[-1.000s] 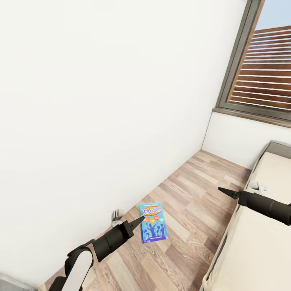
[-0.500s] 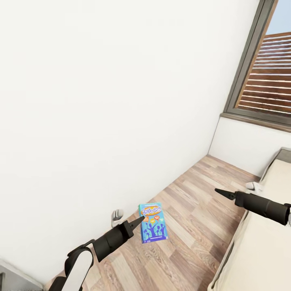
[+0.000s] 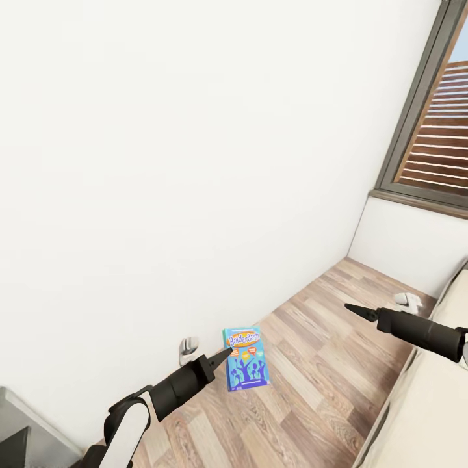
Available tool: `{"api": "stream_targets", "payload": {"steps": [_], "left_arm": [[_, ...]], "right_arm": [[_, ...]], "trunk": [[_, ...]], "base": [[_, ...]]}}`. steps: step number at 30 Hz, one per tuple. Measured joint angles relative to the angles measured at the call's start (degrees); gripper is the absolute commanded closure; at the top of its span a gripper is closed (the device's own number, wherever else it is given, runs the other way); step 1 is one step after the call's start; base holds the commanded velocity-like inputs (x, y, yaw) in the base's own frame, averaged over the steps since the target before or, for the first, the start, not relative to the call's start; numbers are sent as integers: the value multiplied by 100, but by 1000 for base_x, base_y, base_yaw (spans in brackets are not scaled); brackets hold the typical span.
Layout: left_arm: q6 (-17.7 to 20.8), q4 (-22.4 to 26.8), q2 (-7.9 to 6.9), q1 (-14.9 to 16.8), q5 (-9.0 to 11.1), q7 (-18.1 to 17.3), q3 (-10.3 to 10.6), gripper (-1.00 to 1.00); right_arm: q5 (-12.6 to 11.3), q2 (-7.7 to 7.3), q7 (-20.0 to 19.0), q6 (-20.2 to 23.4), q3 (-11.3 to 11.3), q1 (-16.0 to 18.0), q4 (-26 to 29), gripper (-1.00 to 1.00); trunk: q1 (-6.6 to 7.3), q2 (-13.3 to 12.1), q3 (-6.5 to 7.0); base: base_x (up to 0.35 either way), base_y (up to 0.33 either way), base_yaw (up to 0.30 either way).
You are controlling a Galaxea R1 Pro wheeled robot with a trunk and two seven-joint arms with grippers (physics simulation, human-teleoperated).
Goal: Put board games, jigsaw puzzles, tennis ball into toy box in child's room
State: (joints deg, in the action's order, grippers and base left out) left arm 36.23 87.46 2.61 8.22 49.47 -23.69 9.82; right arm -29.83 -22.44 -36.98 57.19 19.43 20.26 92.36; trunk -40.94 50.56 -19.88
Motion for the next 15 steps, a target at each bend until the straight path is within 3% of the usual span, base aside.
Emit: {"api": "stream_targets", "payload": {"steps": [7, 15], "left_arm": [[-1, -29, 0, 4, -9, 7, 0, 100], [-1, -58, 1, 9, -12, 8, 1, 100]], "right_arm": [[0, 2, -1, 0, -9, -4, 0, -100], [-1, -5, -8, 3, -39, -3, 1, -100]], "trunk": [[154, -281, 179], [330, -603, 341]], "base": [[0, 0, 134], [0, 0, 37]]}}
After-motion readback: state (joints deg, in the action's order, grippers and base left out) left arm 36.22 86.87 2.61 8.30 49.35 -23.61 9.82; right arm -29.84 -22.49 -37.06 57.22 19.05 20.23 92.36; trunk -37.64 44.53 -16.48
